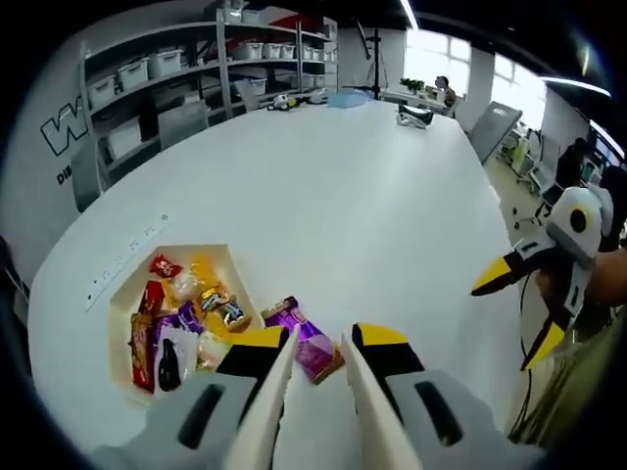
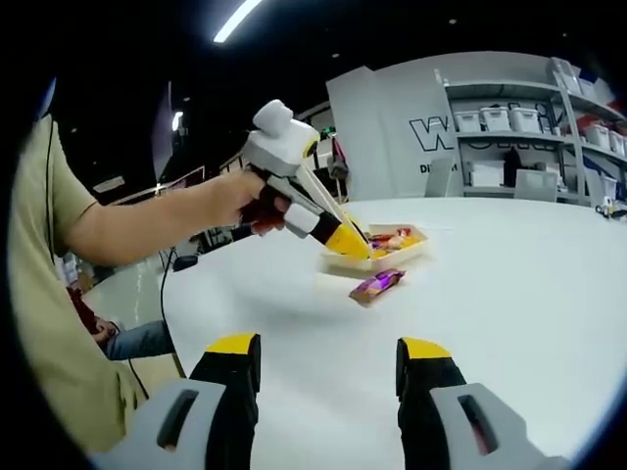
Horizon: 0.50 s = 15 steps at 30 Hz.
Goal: Place the target food into the container with the food tongs after gripping and lifting it, then release it inside without dropping or visibly crushing the food.
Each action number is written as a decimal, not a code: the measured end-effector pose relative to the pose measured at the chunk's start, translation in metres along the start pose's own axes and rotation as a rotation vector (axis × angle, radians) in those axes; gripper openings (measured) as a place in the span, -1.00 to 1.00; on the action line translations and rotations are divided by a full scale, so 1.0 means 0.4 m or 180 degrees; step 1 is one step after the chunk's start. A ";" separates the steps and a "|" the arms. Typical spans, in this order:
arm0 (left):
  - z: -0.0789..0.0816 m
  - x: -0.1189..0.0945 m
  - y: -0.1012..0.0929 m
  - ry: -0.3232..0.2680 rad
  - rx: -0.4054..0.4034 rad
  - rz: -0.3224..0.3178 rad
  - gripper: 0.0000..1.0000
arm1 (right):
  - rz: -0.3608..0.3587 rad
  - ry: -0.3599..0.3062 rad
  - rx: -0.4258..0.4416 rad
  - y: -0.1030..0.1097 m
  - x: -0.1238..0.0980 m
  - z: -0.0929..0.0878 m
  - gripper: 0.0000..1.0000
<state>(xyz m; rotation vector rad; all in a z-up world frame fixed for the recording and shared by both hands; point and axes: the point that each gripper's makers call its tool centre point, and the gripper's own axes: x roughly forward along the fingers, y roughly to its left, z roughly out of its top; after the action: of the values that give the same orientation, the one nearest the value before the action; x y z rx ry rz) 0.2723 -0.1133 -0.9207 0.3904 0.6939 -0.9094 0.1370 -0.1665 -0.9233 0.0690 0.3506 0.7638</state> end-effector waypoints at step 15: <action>-0.014 0.037 0.002 -0.0023 -0.0054 0.0051 -0.52 | 0.0005 0.0009 0.0028 -0.001 0.002 -0.007 0.06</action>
<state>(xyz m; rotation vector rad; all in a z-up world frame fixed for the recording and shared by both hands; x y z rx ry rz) 0.2772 -0.1184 -0.9348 0.3770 0.6907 -0.8889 0.1368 -0.1665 -0.9260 0.0766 0.3565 0.7641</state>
